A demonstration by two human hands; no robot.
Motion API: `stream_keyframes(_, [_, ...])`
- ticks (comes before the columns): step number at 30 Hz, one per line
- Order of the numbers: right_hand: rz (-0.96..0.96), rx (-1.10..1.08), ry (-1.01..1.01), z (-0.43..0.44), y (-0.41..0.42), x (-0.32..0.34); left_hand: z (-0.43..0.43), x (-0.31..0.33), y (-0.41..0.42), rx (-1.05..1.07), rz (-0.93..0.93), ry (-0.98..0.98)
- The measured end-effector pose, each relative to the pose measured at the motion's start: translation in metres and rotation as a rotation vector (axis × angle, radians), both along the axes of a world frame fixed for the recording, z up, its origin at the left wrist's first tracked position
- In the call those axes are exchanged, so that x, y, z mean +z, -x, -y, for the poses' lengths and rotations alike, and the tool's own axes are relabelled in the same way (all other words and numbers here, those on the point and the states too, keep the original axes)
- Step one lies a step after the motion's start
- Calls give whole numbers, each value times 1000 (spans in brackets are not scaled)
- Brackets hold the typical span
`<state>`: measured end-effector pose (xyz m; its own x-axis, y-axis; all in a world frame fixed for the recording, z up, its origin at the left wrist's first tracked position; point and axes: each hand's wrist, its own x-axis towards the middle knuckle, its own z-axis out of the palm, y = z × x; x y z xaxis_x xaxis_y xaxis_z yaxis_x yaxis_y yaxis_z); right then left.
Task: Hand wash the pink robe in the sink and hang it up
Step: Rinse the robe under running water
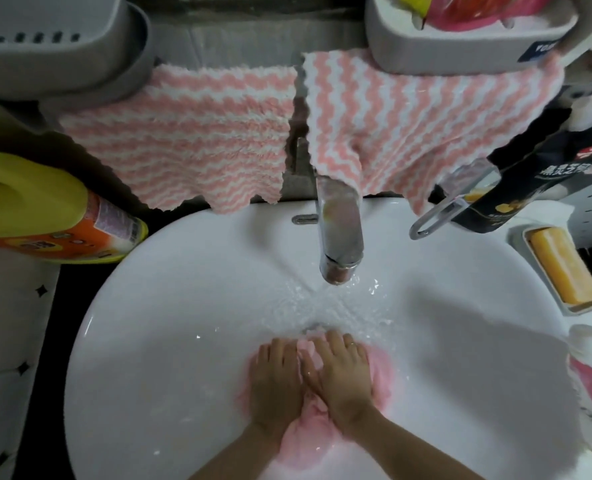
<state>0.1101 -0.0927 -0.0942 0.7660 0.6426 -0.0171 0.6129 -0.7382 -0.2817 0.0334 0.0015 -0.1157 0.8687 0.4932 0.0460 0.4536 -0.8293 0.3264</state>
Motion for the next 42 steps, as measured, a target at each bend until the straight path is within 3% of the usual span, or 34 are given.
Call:
stream_keyframes(4, [-2,-50,-23,-13,-15,-13,-12,-13,-20,-43,31,-67])
stream_keyframes(7, [-31,-85,-34,-23,-26,-21,-23,-14,-34,-85,5,-10])
stream_keyframes(12, [-158,-143,-24,-32,-39,-2,-36,12,-47,-66,-324,257])
stream_keyframes(14, [-519,-137,47,-24,-58,14,-51,19,-49,-96,-393,345])
stream_keyframes(16, [-919,-78,71,-10,-77,30,-64,30,-45,-174,-415,603])
stream_keyframes(17, [-980,-2,114,-5,-83,38,-70,39,-43,-210,-420,651])
stream_keyframes(21, [-746,206,273,-5,-83,60,-73,76,-44,-276,-248,656])
stream_keyframes(24, [-403,104,3,-9,-80,77,-72,94,-49,-286,99,494])
stream_keyframes(26, [-102,51,-281,-5,-74,83,-67,106,-48,-337,309,243])
stream_keyframes(28, [111,122,-409,7,-59,78,-62,108,-38,-466,429,6])
stream_keyframes(30, [189,299,-309,28,-40,58,-61,80,-14,-636,359,-134])
stream_keyframes(34, [32,542,42,74,-17,11,-71,27,37,-816,-94,-144])
stream_keyframes(36, [-70,436,-96,73,-18,18,-71,38,34,-757,-26,23])
stream_keyframes(38, [-112,123,-365,62,-27,38,-69,62,13,-563,166,188])
stream_keyframes(40, [-157,-283,-476,50,-43,48,-71,69,-7,-161,249,159])
stream_keyframes(42, [-505,-628,-521,31,-57,51,-73,65,-26,213,106,260])
